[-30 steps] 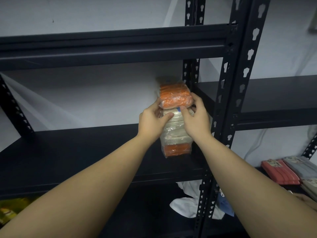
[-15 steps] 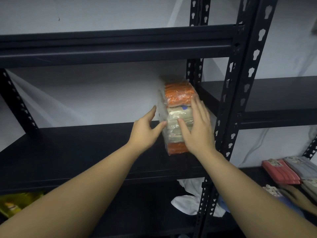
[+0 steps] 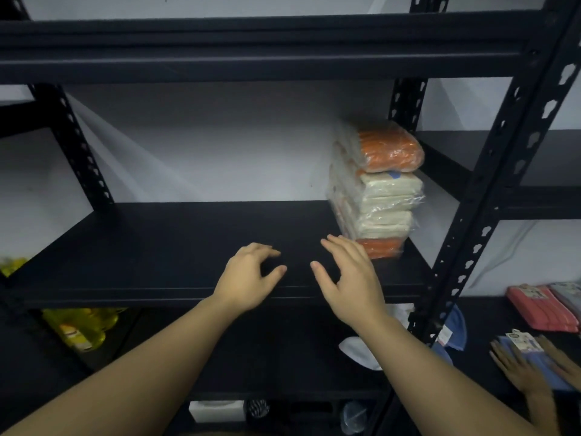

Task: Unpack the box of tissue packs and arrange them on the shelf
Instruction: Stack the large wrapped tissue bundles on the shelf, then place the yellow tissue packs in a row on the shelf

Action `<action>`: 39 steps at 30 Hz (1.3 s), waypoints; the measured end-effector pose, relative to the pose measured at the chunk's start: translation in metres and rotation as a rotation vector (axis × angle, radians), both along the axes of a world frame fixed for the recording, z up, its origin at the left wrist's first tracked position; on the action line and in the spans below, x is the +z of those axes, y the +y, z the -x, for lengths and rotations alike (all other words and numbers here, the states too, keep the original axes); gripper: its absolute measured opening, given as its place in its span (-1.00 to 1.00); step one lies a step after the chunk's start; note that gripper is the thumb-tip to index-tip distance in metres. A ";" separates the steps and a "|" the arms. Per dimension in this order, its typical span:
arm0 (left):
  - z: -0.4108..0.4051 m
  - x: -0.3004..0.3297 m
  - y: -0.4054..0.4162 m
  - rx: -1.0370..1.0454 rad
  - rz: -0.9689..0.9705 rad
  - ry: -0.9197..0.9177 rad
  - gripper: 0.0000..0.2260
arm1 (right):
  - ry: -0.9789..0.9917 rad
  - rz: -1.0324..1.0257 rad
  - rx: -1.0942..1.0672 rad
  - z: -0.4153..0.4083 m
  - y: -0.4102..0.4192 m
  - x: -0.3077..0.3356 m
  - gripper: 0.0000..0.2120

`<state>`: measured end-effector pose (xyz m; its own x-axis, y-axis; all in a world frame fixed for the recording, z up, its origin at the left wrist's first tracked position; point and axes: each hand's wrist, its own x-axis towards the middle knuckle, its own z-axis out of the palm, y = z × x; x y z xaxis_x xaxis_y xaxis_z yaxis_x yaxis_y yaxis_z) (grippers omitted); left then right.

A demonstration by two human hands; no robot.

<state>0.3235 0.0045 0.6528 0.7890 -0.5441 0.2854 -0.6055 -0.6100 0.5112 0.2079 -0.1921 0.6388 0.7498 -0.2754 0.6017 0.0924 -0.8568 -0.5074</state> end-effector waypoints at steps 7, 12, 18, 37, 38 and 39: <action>-0.009 -0.038 0.095 0.055 -0.128 -0.001 -0.49 | 0.291 0.033 -0.021 -0.012 0.078 -0.025 -0.42; -0.027 -0.044 0.165 0.041 -0.191 -0.021 -0.43 | 0.475 0.106 -0.136 -0.026 0.136 -0.036 -0.36; -0.029 -0.063 0.227 -0.041 -0.201 -0.106 -0.40 | 0.466 0.113 -0.172 -0.027 0.190 -0.043 -0.35; 0.034 -0.325 0.325 -0.047 -0.361 0.511 -0.38 | 1.002 -0.170 -0.055 0.058 0.281 -0.278 -0.40; 0.037 -0.345 0.325 -0.049 -0.378 0.531 -0.38 | 1.020 -0.193 -0.067 0.061 0.282 -0.297 -0.43; 0.039 -0.364 0.324 -0.050 -0.395 0.545 -0.36 | 1.041 -0.222 -0.082 0.064 0.283 -0.316 -0.45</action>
